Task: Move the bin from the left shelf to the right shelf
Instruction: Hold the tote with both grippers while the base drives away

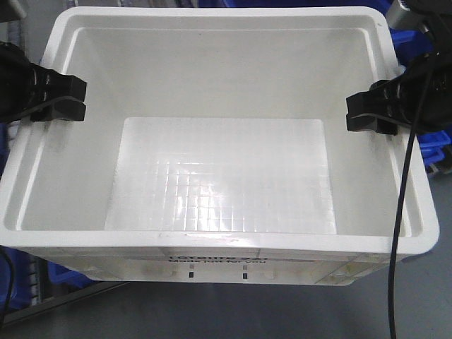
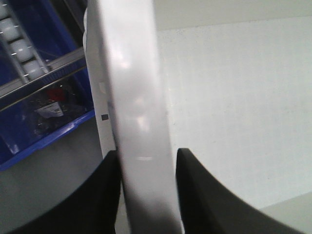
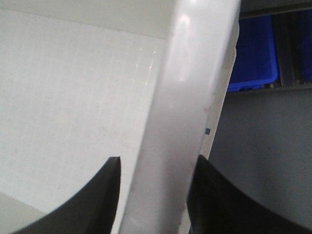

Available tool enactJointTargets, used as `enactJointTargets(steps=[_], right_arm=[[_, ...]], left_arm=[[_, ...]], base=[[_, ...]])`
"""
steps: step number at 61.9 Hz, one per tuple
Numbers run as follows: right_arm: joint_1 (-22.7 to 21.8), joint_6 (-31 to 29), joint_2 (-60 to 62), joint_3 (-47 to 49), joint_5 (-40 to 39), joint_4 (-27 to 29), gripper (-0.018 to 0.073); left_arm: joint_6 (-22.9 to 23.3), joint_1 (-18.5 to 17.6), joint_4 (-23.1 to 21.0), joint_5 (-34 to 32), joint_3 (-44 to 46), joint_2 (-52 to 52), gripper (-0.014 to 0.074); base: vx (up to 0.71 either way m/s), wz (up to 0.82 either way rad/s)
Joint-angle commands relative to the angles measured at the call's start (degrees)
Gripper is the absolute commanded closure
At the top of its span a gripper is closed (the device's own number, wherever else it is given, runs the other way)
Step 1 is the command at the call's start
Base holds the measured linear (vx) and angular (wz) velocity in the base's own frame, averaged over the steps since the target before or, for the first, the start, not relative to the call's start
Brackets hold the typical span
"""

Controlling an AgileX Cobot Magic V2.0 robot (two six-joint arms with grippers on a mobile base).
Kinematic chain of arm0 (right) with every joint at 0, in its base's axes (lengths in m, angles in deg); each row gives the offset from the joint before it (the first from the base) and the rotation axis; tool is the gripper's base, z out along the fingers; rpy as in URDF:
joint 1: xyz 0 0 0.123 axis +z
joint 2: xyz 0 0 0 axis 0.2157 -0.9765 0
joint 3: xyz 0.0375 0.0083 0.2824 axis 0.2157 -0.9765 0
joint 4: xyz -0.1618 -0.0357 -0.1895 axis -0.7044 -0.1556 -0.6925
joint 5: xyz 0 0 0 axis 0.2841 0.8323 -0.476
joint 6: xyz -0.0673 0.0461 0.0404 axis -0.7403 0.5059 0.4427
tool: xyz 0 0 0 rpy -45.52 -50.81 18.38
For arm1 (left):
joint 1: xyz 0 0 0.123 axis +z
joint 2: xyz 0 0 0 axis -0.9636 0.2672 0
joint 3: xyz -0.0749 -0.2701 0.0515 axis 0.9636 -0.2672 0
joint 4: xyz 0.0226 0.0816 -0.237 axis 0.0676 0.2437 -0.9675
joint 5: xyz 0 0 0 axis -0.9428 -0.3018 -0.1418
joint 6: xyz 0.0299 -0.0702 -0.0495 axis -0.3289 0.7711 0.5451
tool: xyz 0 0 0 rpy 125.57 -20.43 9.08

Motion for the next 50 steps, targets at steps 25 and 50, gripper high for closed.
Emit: enactJointTargets(steps=[25, 50], right_arm=[[-0.35, -0.82, 1.84, 1.96, -4.84, -1.33, 0.0564], [-0.35, -0.82, 1.84, 1.96, -4.89, -1.21, 0.0564]], left_arm=[[-2.98, -0.42, -3.28, -3.79, 2.29, -3.06, 0.0601], [-2.98, -0.42, -3.28, -3.79, 2.29, -3.06, 0.0601]], base=[[-0.07, -0.62], [0.04, -0.45]])
